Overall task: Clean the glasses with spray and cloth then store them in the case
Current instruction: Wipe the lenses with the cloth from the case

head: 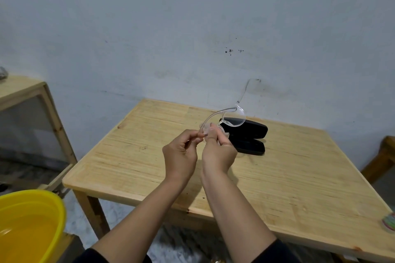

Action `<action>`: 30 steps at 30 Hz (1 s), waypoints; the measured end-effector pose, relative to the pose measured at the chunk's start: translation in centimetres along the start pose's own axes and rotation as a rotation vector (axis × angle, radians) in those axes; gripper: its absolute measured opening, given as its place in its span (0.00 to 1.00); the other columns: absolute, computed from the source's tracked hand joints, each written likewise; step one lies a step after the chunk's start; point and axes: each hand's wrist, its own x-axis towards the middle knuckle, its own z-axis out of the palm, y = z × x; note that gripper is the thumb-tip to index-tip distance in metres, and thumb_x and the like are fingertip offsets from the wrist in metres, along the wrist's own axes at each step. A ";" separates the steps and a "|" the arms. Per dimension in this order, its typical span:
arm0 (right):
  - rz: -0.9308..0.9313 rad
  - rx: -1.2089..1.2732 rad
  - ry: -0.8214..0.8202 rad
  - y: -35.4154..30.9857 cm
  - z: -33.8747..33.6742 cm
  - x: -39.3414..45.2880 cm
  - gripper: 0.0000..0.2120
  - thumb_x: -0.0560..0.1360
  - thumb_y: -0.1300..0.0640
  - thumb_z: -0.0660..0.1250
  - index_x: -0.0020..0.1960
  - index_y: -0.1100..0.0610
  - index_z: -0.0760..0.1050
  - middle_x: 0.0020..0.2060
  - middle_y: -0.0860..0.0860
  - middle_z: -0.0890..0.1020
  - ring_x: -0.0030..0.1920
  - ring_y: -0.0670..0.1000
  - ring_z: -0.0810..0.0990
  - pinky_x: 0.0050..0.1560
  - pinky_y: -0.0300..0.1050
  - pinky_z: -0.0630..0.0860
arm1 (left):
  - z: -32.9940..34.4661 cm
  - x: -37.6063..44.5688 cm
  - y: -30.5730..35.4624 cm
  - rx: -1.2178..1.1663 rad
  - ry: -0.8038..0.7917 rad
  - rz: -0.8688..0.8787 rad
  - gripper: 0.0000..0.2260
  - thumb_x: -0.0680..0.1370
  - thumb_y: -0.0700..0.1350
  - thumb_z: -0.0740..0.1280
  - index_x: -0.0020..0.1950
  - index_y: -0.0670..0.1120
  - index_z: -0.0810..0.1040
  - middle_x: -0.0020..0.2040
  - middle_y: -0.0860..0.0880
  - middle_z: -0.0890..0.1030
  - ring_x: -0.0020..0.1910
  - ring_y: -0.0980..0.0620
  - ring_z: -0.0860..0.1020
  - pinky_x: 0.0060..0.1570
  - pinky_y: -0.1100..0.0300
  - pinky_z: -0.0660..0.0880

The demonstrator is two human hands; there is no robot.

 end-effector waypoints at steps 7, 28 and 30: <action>0.018 -0.168 -0.188 -0.3 -0.9 0.9 0.11 0.73 0.59 0.67 0.36 0.46 0.81 0.41 0.45 0.85 0.48 0.47 0.83 0.52 0.41 0.76 | -0.4 0.8 0.0 -0.102 -0.030 -0.044 0.10 0.71 0.35 0.70 0.44 0.50 0.83 0.38 0.67 0.82 0.42 0.66 0.80 0.43 0.74 0.72; 0.030 0.001 -0.056 -0.2 -0.6 0.0 0.09 0.75 0.61 0.66 0.42 0.50 0.81 0.47 0.47 0.84 0.53 0.47 0.82 0.60 0.44 0.75 | -1.3 1.8 -0.2 -0.043 0.046 0.002 0.10 0.71 0.34 0.71 0.41 0.50 0.80 0.34 0.64 0.81 0.39 0.67 0.79 0.42 0.75 0.72; 0.044 0.072 0.032 -0.1 -0.1 -0.2 0.07 0.76 0.60 0.65 0.49 0.53 0.81 0.47 0.45 0.83 0.52 0.47 0.82 0.58 0.42 0.75 | -0.9 1.3 -0.1 -0.032 0.041 0.031 0.11 0.70 0.34 0.71 0.40 0.50 0.80 0.33 0.65 0.81 0.39 0.66 0.79 0.42 0.75 0.72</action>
